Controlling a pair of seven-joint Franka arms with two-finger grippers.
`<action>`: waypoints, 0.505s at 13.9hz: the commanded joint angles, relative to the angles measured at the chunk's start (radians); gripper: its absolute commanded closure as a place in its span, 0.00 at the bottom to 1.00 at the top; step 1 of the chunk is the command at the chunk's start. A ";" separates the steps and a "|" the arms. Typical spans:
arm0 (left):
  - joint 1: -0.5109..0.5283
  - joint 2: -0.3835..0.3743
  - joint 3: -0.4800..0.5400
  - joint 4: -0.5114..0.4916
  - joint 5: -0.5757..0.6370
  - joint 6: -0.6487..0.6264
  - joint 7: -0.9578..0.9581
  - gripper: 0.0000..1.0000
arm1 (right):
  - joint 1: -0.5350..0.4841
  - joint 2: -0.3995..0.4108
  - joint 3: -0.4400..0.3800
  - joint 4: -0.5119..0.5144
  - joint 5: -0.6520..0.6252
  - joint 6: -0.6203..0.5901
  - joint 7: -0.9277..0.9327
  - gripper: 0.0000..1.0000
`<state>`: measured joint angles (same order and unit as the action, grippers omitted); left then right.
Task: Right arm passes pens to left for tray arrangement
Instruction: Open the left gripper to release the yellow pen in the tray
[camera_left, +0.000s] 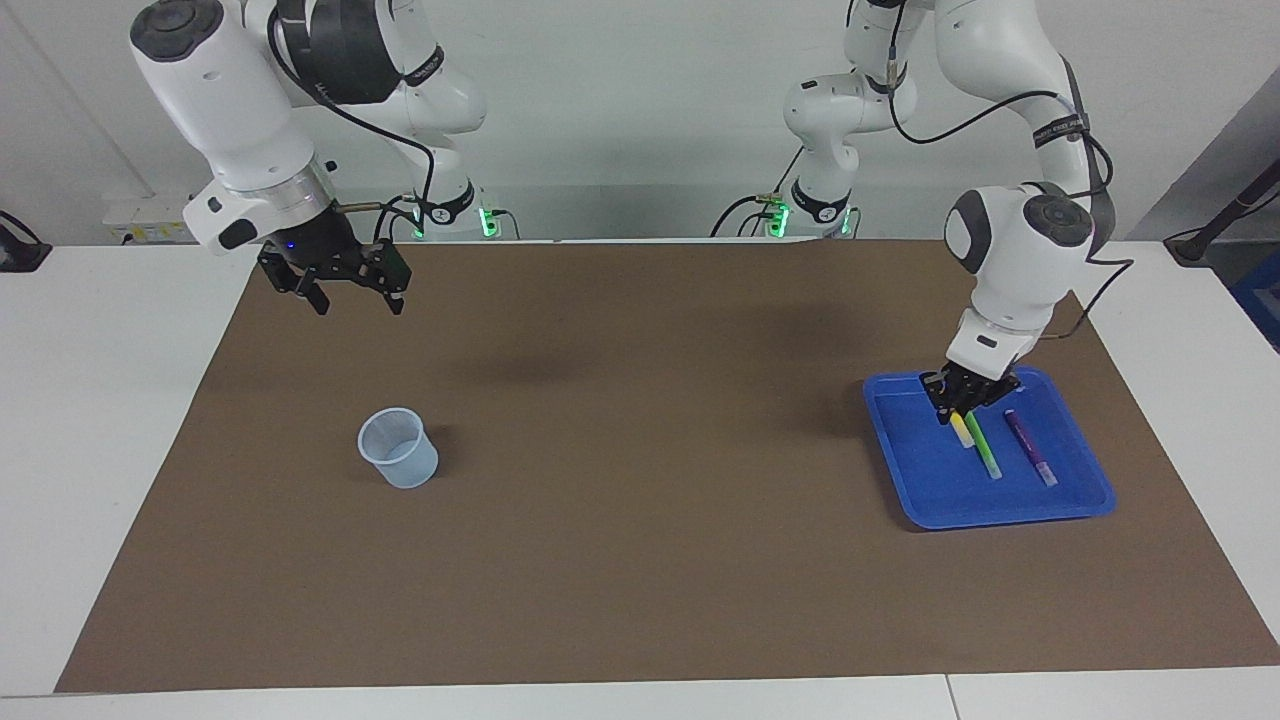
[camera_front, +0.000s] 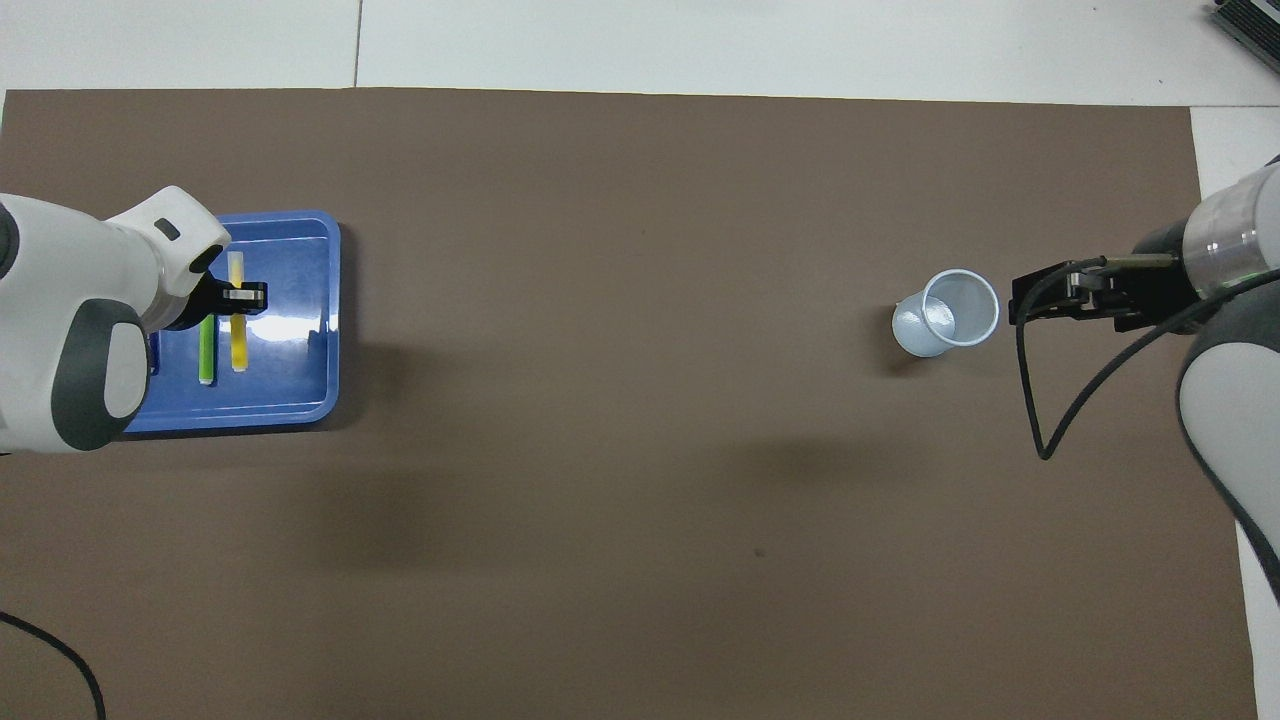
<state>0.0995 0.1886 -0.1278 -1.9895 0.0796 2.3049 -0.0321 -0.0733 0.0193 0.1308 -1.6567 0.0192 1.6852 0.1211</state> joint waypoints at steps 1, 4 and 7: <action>0.009 0.028 -0.006 0.021 0.022 0.007 0.006 1.00 | -0.020 -0.028 0.007 -0.029 -0.030 -0.007 -0.060 0.00; 0.012 0.052 -0.004 0.028 0.022 0.022 0.005 1.00 | -0.034 -0.028 0.010 -0.029 -0.027 -0.007 -0.067 0.00; 0.012 0.113 -0.004 0.050 0.022 0.066 0.001 1.00 | -0.032 -0.028 0.010 -0.028 -0.024 -0.009 -0.069 0.00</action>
<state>0.1038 0.2391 -0.1285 -1.9767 0.0798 2.3334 -0.0311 -0.0899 0.0192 0.1292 -1.6571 0.0059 1.6852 0.0767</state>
